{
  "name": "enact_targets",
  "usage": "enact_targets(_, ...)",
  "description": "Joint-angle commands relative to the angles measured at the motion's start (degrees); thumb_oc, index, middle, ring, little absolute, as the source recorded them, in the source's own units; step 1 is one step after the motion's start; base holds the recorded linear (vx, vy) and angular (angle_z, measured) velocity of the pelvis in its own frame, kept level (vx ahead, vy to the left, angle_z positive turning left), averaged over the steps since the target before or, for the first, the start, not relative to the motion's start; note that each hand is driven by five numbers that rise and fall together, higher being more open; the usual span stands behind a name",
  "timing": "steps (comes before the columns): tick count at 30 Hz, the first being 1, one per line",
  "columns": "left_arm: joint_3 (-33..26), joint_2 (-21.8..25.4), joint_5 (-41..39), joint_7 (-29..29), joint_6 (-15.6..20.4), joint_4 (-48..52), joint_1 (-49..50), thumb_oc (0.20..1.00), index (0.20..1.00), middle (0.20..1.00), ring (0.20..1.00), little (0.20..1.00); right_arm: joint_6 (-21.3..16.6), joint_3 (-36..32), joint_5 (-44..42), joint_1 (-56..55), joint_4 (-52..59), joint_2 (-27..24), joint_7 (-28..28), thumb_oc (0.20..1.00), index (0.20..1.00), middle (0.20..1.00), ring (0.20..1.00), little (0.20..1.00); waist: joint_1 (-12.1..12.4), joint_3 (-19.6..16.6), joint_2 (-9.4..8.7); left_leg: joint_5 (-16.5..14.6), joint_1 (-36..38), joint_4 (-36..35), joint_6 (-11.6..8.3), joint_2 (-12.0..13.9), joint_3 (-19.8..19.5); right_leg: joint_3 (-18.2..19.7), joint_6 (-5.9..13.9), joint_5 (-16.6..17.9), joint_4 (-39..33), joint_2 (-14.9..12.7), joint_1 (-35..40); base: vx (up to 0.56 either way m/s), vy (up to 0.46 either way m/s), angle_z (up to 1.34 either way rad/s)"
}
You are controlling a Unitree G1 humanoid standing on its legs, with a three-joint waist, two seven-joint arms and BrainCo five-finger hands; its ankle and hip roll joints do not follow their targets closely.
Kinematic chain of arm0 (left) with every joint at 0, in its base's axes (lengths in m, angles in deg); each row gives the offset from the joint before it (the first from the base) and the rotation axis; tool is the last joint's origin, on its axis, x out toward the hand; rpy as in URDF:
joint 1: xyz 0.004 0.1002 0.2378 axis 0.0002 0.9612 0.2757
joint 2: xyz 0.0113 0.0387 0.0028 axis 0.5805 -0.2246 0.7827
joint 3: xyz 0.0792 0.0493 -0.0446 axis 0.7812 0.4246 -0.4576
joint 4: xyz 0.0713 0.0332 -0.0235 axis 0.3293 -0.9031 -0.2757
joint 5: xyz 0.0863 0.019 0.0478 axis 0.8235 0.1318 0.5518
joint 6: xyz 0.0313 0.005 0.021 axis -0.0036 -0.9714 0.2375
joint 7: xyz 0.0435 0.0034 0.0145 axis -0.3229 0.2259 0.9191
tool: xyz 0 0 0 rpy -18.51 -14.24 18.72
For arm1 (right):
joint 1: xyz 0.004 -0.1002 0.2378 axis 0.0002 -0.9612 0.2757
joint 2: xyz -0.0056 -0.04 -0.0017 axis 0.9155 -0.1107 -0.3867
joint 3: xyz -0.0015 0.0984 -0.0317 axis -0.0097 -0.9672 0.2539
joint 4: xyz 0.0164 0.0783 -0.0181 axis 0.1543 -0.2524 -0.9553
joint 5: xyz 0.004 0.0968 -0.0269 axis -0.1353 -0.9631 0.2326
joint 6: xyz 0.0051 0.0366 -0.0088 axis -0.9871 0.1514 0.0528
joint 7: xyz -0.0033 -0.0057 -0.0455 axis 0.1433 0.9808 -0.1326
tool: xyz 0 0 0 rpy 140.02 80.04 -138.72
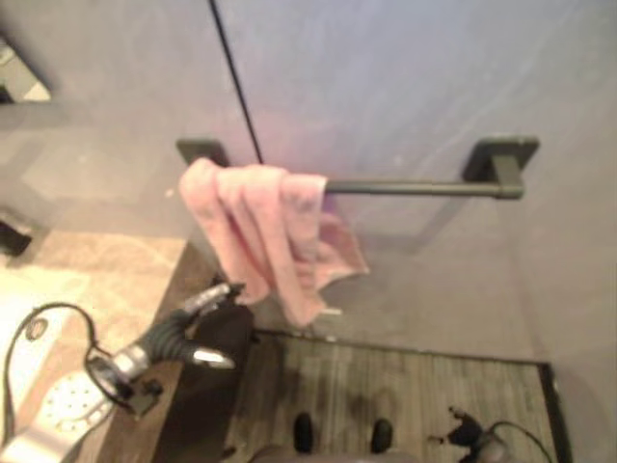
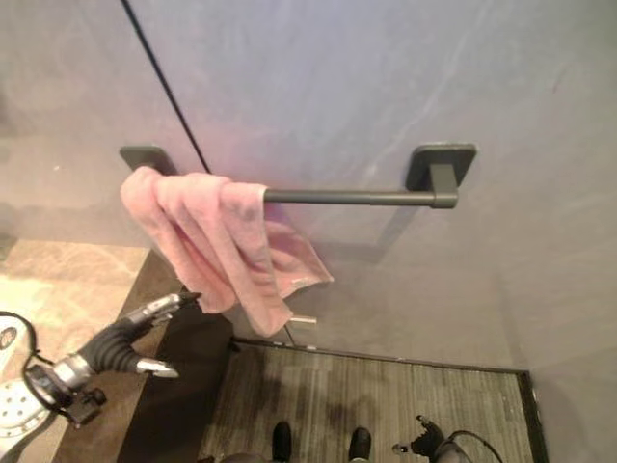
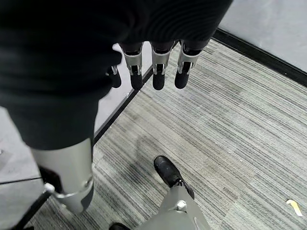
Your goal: Put brush and paste in cup on sink, flatten towel.
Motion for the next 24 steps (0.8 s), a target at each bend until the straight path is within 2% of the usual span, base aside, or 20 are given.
enact_targets(1, -3.5, 2.2, -3.7, 2.0, 4.3, 2.6, -0.4, 1.000, 1.000, 1.000, 1.000, 1.000, -1.0, 1.3, -1.0, 0.8, -0.8, 0.0, 0.0, 1.000, 1.000, 1.000, 1.000, 1.000, 0.2, -1.3, -4.29, -2.8, -1.7, 0.7, 0.69, 1.2, 2.9, 0.7, 5.85, 4.1, -0.1, -7.7, -2.0, 0.00, 0.014, 0.13)
enact_targets(14, -5.6, 0.4, 3.3, 5.6, 5.3, -8.1, -4.6, 1.000, 1.000, 1.000, 1.000, 1.000, -2.0, -1.0, -3.9, -1.8, 1.9, 0.5, 0.5, 1.000, 1.000, 1.000, 1.000, 1.000, -1.2, -2.2, -5.20, -3.7, -0.3, 0.7, 0.91, 1.1, 4.6, 2.0, 6.20, 4.4, -0.1, -8.0, -1.8, 0.01, 0.022, -0.04)
enact_targets(21, -2.9, -1.7, 5.5, 7.2, 5.0, -13.6, -11.7, 1.000, 1.000, 1.000, 1.000, 1.000, -2.0, -2.6, -5.0, -2.6, 2.5, 0.3, 0.0, 1.000, 1.000, 1.000, 1.000, 1.000, -2.7, -2.3, -5.73, -4.1, -0.1, 0.7, 1.12, 1.1, 5.6, 3.9, 6.09, 4.7, -0.1, -7.9, -2.6, 0.01, 0.032, -0.06)
enact_targets(24, -1.2, -4.1, 7.1, 8.2, 4.6, -16.8, -14.8, 1.000, 1.000, 1.000, 1.000, 1.000, -1.7, -2.7, -4.6, -2.6, 2.3, 0.4, -0.1, 1.000, 1.000, 1.000, 1.000, 1.000, -3.5, -2.3, -6.06, -4.5, 0.2, 0.7, 1.29, 1.1, 6.7, 4.8, 6.05, 4.9, -0.1, -7.8, -3.1, 0.02, 0.033, -0.17)
